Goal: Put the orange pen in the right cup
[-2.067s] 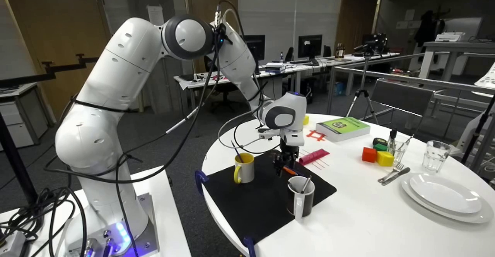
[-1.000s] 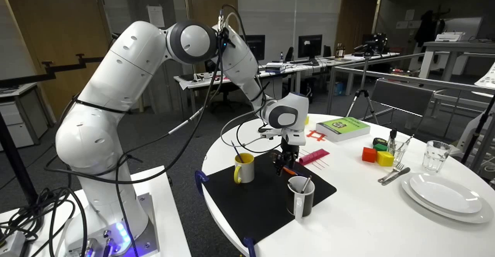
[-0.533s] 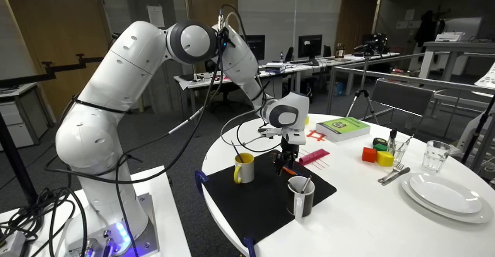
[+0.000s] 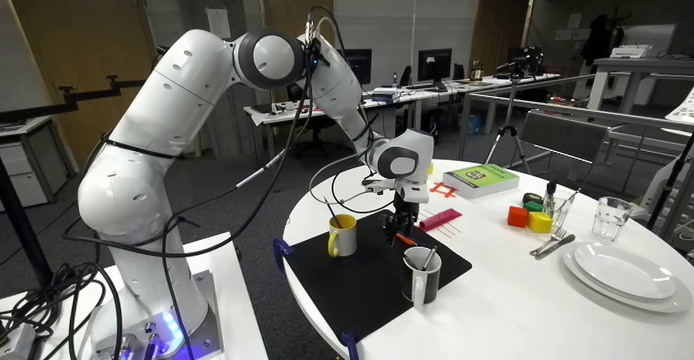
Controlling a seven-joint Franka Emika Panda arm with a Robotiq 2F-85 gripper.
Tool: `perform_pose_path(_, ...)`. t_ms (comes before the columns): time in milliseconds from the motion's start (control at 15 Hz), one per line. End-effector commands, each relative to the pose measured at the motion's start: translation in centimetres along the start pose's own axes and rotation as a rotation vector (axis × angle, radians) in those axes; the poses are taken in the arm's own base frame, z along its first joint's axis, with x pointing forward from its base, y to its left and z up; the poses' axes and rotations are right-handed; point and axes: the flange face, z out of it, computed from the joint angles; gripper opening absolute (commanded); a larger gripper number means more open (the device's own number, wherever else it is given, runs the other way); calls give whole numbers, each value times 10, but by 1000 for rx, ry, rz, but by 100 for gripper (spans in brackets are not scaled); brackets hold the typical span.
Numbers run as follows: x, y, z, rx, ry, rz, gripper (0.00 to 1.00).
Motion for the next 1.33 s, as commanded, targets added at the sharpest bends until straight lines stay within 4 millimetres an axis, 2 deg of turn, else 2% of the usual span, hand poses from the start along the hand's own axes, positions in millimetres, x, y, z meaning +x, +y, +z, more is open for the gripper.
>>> perform_pose_path(0, 4, 0, -5, -24, -8, 9, 100)
perform_pose_path(467, 2, 6, -1, -53, -14, 9, 100)
perform_pose_path(1267, 6, 0, 7, -17, 11, -24, 100)
